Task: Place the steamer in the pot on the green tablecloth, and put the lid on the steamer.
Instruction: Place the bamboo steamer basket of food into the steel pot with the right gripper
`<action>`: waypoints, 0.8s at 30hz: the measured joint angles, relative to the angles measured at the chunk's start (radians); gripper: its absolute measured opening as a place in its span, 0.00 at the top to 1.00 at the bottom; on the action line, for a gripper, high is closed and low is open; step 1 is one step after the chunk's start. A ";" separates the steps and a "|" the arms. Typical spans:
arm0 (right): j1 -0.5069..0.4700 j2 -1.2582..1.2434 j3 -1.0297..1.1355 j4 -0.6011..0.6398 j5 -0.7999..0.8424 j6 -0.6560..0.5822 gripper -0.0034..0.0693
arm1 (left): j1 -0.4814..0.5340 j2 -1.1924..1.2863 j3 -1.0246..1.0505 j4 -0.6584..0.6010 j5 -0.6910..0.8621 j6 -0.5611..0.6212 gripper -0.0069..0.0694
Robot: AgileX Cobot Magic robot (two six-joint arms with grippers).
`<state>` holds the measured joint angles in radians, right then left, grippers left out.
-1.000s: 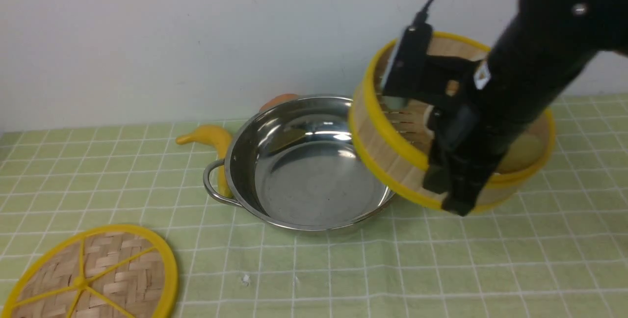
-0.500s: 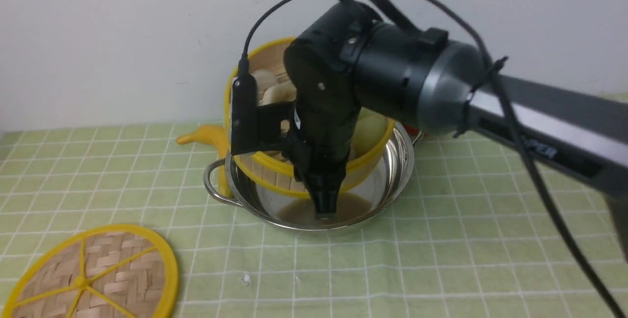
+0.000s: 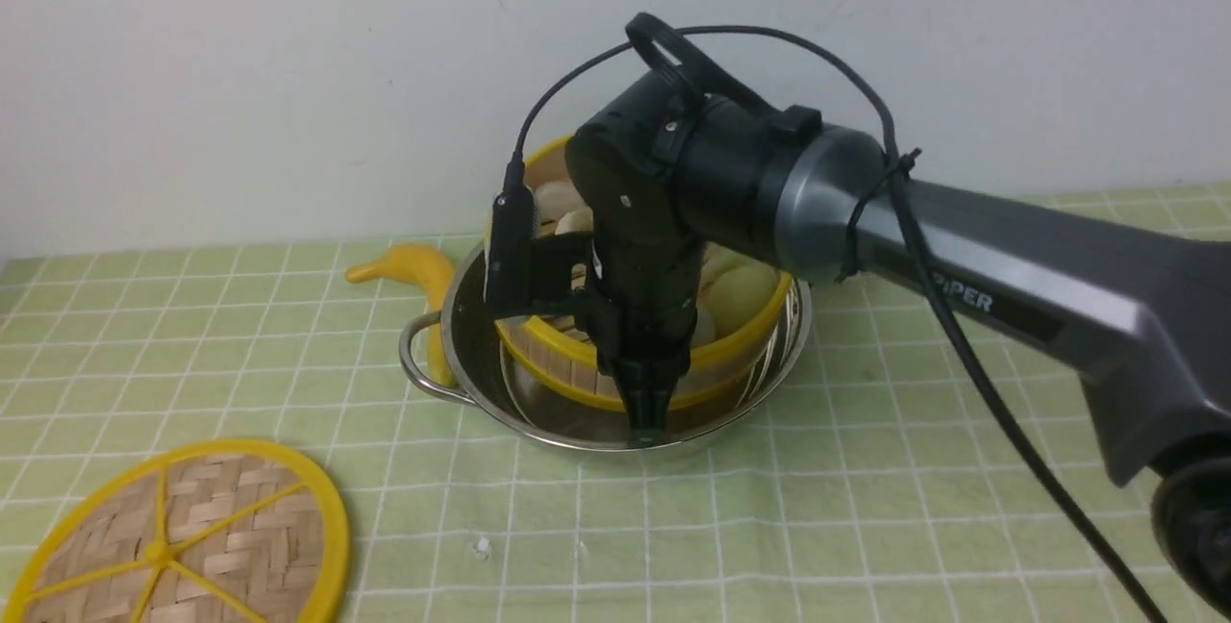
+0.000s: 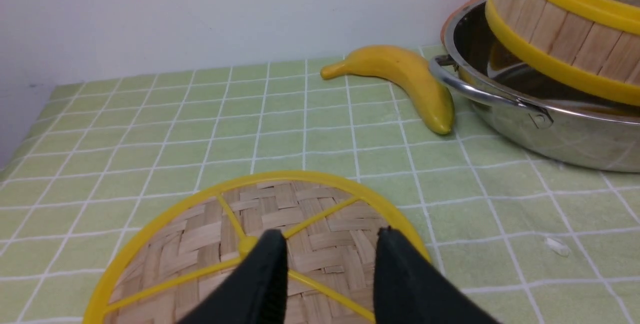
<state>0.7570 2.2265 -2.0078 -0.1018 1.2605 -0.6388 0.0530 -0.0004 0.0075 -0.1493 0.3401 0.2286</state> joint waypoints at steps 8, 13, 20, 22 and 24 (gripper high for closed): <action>-0.020 0.024 -0.001 0.052 -0.005 -0.024 0.86 | 0.000 0.000 0.000 0.000 0.000 0.000 0.59; -0.021 0.049 -0.007 0.055 -0.007 -0.026 0.87 | 0.000 0.000 0.000 0.000 0.000 0.000 0.59; -0.021 0.058 -0.007 0.077 -0.017 -0.026 0.87 | 0.000 0.000 0.000 0.000 0.000 0.000 0.59; -0.021 0.058 -0.007 0.096 -0.019 -0.022 0.85 | 0.000 0.000 0.000 0.000 0.000 0.000 0.59; -0.021 0.061 -0.007 0.120 -0.016 -0.017 0.79 | 0.000 0.000 0.000 0.000 0.000 0.000 0.59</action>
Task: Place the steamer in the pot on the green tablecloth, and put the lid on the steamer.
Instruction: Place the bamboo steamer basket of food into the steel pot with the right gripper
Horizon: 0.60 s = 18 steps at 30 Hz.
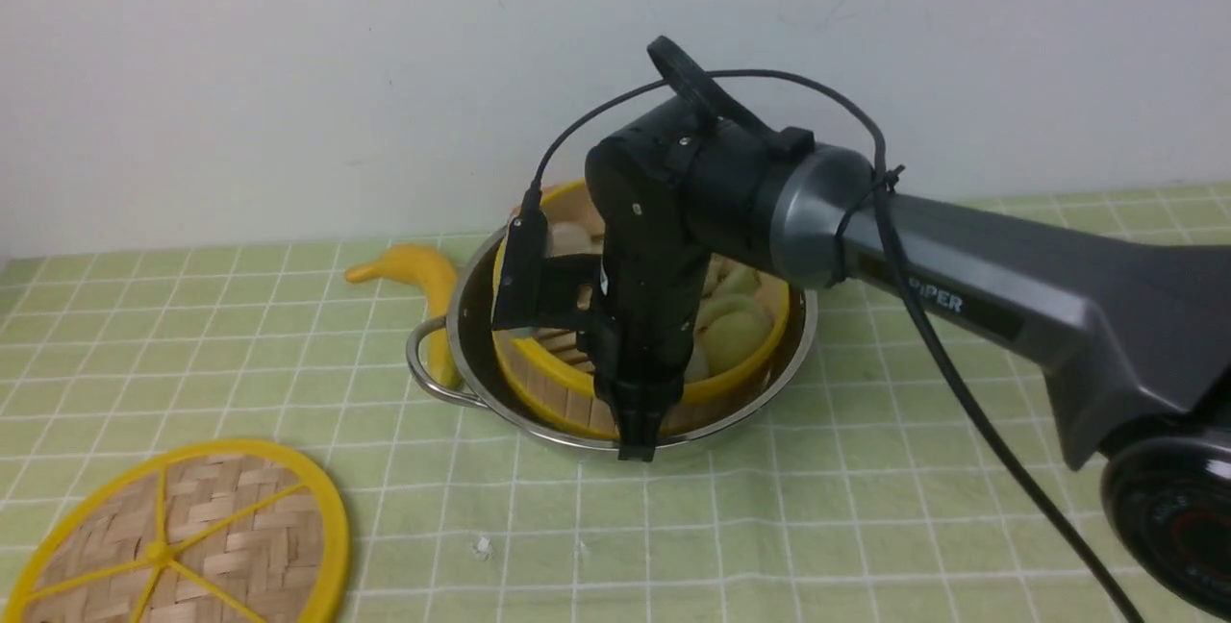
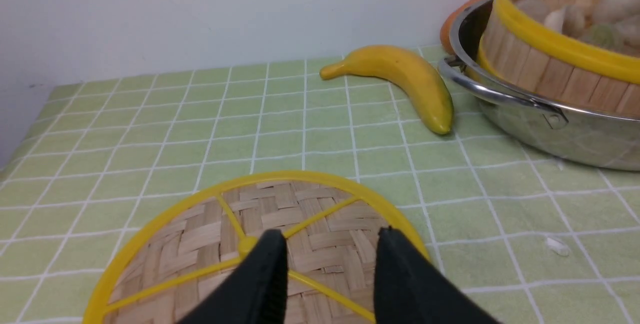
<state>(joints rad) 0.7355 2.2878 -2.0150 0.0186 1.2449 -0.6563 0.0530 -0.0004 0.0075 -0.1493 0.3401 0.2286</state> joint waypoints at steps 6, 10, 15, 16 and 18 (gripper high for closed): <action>0.000 -0.004 -0.003 0.003 -0.009 0.056 0.56 | 0.000 0.000 0.000 0.000 0.000 0.000 0.59; 0.000 -0.009 -0.003 -0.033 -0.011 0.106 0.38 | 0.000 0.000 0.000 0.000 0.000 0.000 0.59; 0.010 -0.053 -0.003 -0.061 -0.014 0.174 0.27 | 0.000 0.000 0.000 0.000 0.000 0.000 0.59; 0.014 -0.068 -0.003 -0.064 -0.014 0.180 0.26 | 0.000 0.000 0.000 0.000 0.000 0.000 0.59; 0.029 -0.094 -0.004 -0.065 -0.014 0.186 0.26 | 0.000 0.000 0.000 0.000 0.000 0.000 0.59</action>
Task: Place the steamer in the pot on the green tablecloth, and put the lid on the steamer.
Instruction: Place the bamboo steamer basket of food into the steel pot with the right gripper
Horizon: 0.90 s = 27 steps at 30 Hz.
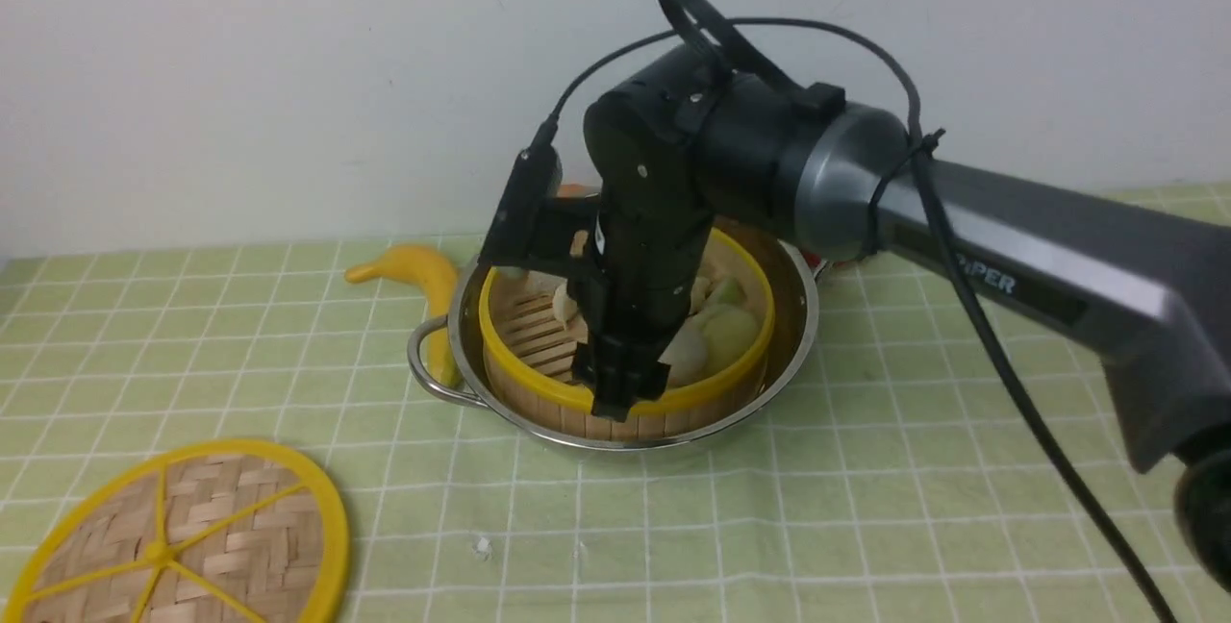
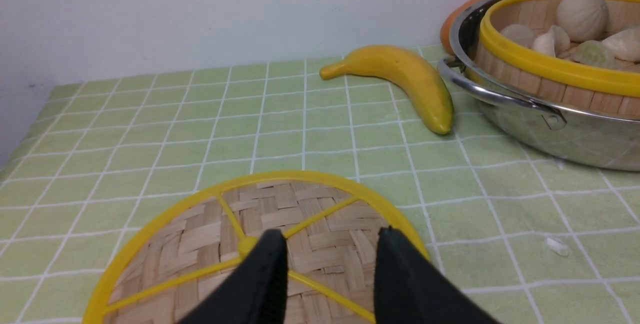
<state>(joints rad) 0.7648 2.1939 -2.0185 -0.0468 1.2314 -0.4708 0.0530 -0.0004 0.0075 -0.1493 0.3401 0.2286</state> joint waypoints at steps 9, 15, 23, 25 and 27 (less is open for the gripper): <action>0.023 -0.023 -0.006 0.035 0.000 0.047 0.29 | 0.000 0.000 0.000 0.000 0.000 0.000 0.59; 0.023 0.012 -0.006 0.047 0.000 0.016 0.39 | 0.000 0.000 0.000 0.000 0.000 0.000 0.59; 0.023 0.061 -0.006 0.040 -0.044 0.014 0.54 | 0.000 0.000 0.000 0.000 0.000 0.000 0.59; 0.023 0.078 -0.006 0.027 -0.045 0.014 0.59 | 0.000 0.000 0.000 0.000 0.000 0.000 0.59; 0.023 0.092 -0.006 0.009 -0.046 0.014 0.62 | 0.000 0.000 0.000 0.000 0.000 0.000 0.59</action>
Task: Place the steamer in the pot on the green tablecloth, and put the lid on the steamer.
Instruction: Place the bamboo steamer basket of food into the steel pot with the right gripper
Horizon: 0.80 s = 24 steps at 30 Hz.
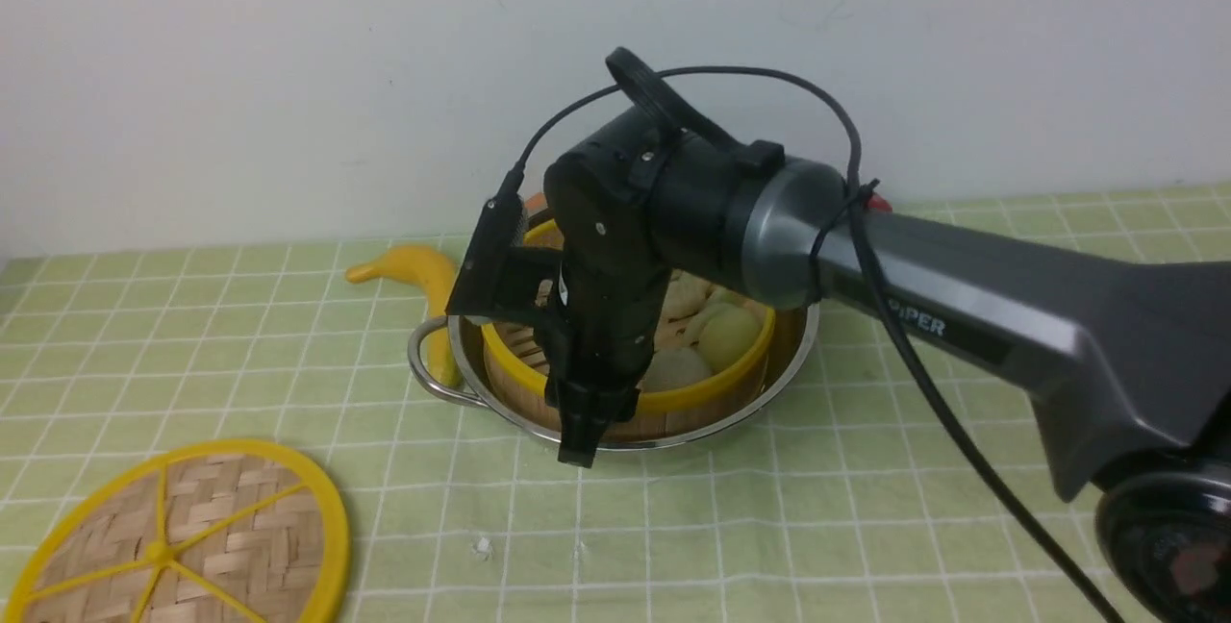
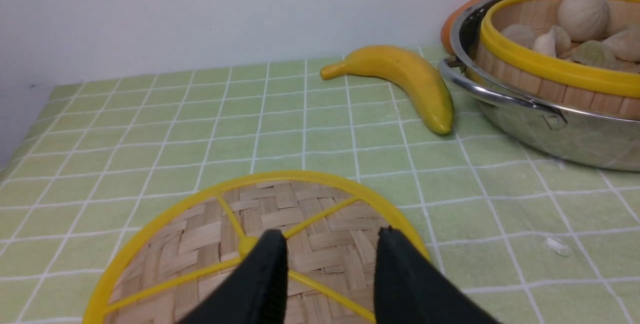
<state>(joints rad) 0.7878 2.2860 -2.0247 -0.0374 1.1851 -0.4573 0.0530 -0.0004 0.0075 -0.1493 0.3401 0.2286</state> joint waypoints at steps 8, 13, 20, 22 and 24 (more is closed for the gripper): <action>0.006 0.010 0.000 -0.059 0.012 0.001 0.69 | 0.000 0.000 0.000 0.000 0.000 0.000 0.59; 0.007 0.010 0.000 -0.081 0.035 0.001 0.76 | 0.000 0.000 0.000 0.000 0.000 0.000 0.59; 0.007 0.020 0.001 -0.114 0.051 0.000 0.81 | 0.000 0.000 0.000 0.000 0.000 0.000 0.59; 0.007 0.020 0.001 -0.118 0.052 0.000 0.81 | 0.000 0.000 0.000 0.000 0.000 0.000 0.59; 0.007 0.020 -0.002 -0.123 0.058 0.000 0.81 | 0.000 0.000 0.000 0.000 0.000 0.000 0.59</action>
<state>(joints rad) 0.7945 2.3060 -2.0271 -0.1608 1.2431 -0.4572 0.0530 -0.0004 0.0075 -0.1493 0.3401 0.2286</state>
